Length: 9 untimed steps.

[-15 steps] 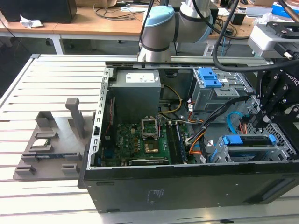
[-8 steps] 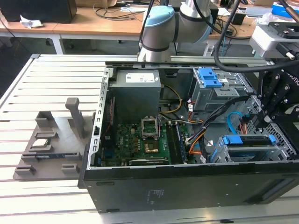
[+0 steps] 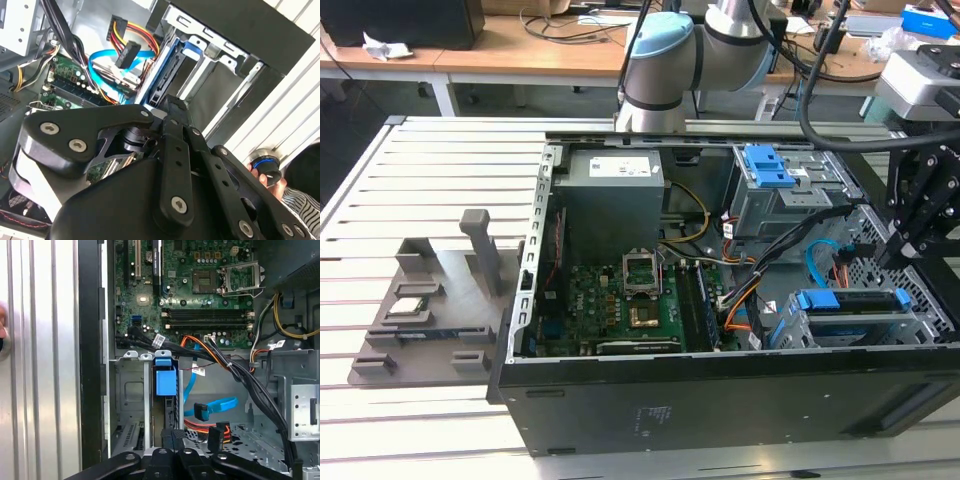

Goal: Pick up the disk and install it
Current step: 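Insert the first disk wire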

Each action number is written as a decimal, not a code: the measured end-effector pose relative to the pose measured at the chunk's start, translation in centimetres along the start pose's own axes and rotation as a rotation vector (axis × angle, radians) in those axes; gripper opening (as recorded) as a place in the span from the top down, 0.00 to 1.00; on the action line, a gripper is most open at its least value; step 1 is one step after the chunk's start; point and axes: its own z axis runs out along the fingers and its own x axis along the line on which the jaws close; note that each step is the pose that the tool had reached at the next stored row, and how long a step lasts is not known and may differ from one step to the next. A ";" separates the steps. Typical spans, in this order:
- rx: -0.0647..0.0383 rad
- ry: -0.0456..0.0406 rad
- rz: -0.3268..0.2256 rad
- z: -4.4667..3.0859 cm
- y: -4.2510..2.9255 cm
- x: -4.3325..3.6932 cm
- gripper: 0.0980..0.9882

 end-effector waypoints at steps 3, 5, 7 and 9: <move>0.000 0.0001 0.000 0.07 -0.41 -0.07 0.99; 0.000 0.0004 0.000 0.40 -0.62 -0.21 0.99; 0.000 0.0012 0.000 0.94 -0.74 -1.81 0.99; 0.000 0.0012 0.000 1.35 -0.73 -2.44 0.99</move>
